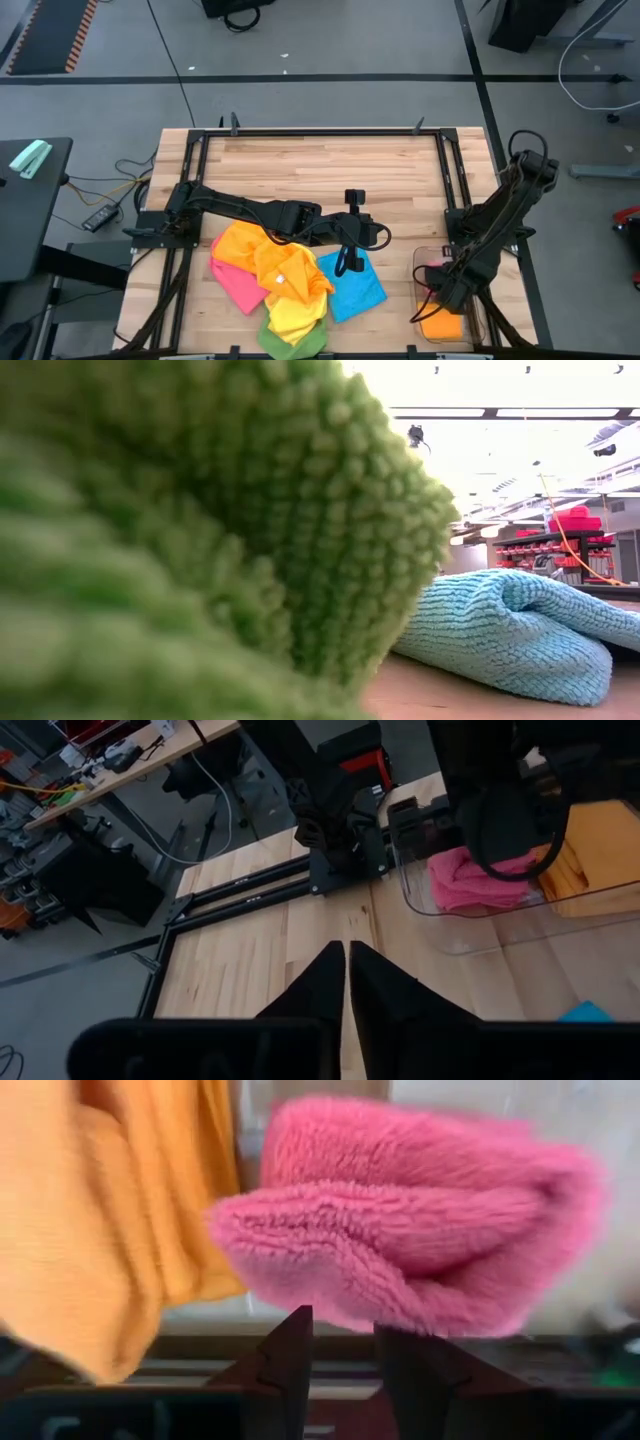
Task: Fold microfiber towels
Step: Put the folded pink towel into the transparent bin, then fold the blue towel
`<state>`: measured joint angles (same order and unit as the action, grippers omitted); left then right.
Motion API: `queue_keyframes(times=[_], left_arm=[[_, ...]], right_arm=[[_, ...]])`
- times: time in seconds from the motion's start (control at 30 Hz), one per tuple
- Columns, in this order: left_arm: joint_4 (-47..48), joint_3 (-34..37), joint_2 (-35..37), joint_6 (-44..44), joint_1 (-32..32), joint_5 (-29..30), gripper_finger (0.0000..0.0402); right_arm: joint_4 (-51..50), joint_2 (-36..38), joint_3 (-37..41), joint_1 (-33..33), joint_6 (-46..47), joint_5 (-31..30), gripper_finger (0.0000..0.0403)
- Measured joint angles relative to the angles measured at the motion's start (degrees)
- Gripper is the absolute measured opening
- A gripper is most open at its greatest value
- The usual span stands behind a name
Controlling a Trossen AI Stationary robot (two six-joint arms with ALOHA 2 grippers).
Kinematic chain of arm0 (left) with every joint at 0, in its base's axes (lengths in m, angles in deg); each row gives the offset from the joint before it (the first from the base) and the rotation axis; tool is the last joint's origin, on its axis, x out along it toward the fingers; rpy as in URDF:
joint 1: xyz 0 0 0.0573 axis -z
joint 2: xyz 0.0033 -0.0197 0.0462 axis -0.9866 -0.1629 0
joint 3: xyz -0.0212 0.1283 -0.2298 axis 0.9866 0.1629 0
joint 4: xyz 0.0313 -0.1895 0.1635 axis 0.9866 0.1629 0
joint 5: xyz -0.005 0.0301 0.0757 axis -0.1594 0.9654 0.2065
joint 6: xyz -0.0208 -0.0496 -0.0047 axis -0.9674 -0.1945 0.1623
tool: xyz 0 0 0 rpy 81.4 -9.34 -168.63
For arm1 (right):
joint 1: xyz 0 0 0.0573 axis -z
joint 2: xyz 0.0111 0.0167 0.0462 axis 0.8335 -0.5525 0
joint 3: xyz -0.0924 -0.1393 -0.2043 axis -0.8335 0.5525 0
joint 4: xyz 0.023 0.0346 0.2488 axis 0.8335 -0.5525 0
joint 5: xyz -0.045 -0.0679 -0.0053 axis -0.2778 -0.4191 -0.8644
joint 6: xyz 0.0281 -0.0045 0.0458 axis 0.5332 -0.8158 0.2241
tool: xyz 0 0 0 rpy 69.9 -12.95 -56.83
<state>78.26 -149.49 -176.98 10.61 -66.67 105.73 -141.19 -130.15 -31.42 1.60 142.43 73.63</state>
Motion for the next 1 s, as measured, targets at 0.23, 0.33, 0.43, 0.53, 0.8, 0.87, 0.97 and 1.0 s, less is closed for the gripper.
queue_keyframes(times=[0.23,0.33,0.43,0.53,0.8,0.87,0.97,1.0], left_arm=[[0.51,-0.13,-0.77,-4.23,-0.02,-0.84,0.0008],[2.04,-0.10,-2.79,-5.95,-0.02,-2.28,0.0008],[3.62,0.00,-4.76,-6.40,0.00,-2.58,0.0020],[4.16,0.02,-5.99,-6.38,-0.04,-4.43,0.0026],[6.39,-0.03,-11.31,-3.12,-2.58,-8.40,0.0009],[6.06,0.00,-12.70,-2.71,-3.36,-8.39,0.0009],[6.52,0.00,-13.91,-3.91,-4.43,-8.46,0.0020],[6.83,0.00,-14.17,-4.50,-4.70,-8.49,0.0027]], right_arm=[[-5.58,6.90,-5.20,0.00,-5.08,-6.93,0.0117],[-5.36,11.67,-5.88,0.04,-7.79,-11.53,0.0117],[-5.22,16.65,-5.95,0.03,-10.44,-16.45,0.0117],[-4.23,21.34,-6.05,0.04,-13.32,-20.82,0.0117],[-3.05,28.56,-6.06,0.10,-26.64,-37.92,0.0117],[-2.79,28.99,-6.06,0.19,-27.58,-42.54,0.0117],[-1.68,28.93,-6.06,1.71,-29.11,-44.90,0.0117],[-1.30,28.88,-6.06,2.49,-29.52,-45.01,0.0117]])
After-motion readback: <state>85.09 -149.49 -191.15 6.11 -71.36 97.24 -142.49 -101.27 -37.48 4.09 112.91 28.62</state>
